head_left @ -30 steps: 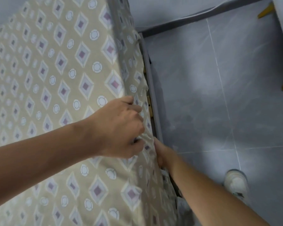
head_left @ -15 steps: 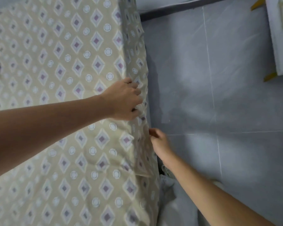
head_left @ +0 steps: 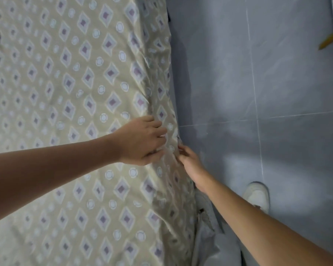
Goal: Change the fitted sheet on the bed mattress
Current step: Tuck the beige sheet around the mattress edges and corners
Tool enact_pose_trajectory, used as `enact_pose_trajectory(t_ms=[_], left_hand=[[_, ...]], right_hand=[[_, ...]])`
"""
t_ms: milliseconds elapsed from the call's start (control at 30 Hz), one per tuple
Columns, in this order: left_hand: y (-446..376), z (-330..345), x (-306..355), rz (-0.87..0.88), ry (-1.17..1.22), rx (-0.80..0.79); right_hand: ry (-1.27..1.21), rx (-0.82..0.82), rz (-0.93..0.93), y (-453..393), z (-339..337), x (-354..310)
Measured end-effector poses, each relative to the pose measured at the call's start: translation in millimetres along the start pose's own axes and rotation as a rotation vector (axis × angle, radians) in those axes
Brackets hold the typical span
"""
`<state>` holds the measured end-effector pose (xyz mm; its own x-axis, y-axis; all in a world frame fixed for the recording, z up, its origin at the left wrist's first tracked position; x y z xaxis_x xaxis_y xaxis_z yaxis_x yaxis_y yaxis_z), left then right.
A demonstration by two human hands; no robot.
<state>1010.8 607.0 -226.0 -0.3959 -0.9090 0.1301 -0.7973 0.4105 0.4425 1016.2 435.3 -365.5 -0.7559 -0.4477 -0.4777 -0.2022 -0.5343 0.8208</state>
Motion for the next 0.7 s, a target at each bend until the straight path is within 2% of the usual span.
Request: enact_pose_trajectory(t_ms=[133, 233, 333, 567, 700], left_hand=[[-1, -3, -6, -0.046, -0.048, 0.036], [-12, -7, -3, -0.132, -0.178, -0.102], [-19, -14, 2, -0.141, -0.288, -0.211], [-3, -39, 2, -0.141, -0.287, -0.183], [5, -52, 3, -0.13, -0.239, -0.129]], right_hand=[[-0.053, -0.048, -0.033, 0, 4, 12], [-0.061, -0.042, -0.066, 5, 12, 15], [-0.063, -0.033, -0.063, 6, 18, 15], [-0.311, -0.01, 0.01, 3, 27, 9], [-0.381, -0.136, 0.109, -14, 45, 12]])
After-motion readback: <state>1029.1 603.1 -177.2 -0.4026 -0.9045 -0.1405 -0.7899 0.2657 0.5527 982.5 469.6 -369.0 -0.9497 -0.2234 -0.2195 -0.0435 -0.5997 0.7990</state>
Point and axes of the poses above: each hand's wrist, its own y-axis away from the middle knuckle, its own z-axis out of the palm, x = y × z, the point moved 3 cm from there along -y, towards the middle knuckle
